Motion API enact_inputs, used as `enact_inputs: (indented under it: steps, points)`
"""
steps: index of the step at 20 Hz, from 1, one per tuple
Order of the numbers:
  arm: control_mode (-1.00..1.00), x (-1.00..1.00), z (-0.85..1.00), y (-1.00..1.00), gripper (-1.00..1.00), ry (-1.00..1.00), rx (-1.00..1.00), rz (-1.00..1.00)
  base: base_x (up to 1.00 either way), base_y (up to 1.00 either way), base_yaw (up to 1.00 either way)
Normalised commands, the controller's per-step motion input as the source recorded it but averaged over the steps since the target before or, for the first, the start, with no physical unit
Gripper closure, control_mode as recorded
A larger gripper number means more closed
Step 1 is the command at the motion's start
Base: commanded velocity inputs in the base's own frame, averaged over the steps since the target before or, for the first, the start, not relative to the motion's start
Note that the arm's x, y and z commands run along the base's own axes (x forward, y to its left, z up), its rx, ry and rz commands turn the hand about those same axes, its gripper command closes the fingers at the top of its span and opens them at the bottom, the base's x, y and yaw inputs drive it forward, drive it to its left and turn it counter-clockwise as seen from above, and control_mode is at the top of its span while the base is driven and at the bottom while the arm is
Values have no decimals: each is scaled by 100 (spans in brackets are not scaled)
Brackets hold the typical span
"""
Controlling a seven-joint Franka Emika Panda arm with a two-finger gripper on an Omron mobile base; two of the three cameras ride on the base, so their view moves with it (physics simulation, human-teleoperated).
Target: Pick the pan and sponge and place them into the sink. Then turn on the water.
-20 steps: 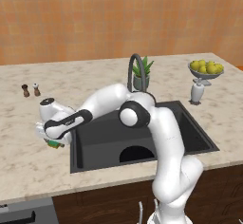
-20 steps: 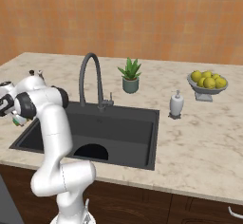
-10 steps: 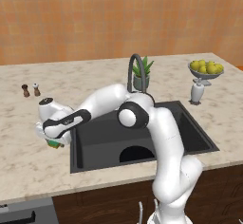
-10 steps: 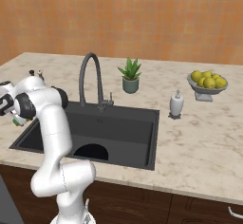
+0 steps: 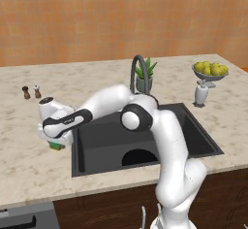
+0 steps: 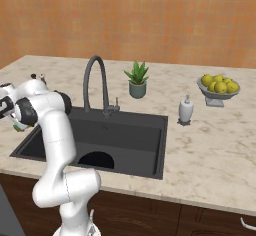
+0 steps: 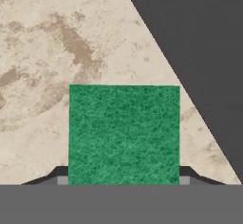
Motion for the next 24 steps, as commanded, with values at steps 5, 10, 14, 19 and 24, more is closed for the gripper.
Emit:
enact_inputs:
  steps: [5, 10, 14, 19, 24]
  points:
    - [-100, -59, 46, -91, 100, -5, 7, 13, 0, 0, 0]
    - [-100, -10, 8, -100, 100, 3, 2, 2, 0, 0, 0]
    - [-100, -8, 0, -100, 100, 7, 0, 0, 0, 0, 0]
    - [-100, -6, 0, -100, 100, 7, 1, 0, 0, 0, 0]
    - [-100, -1, -26, -69, 100, 5, 0, 0, 0, 0, 0]
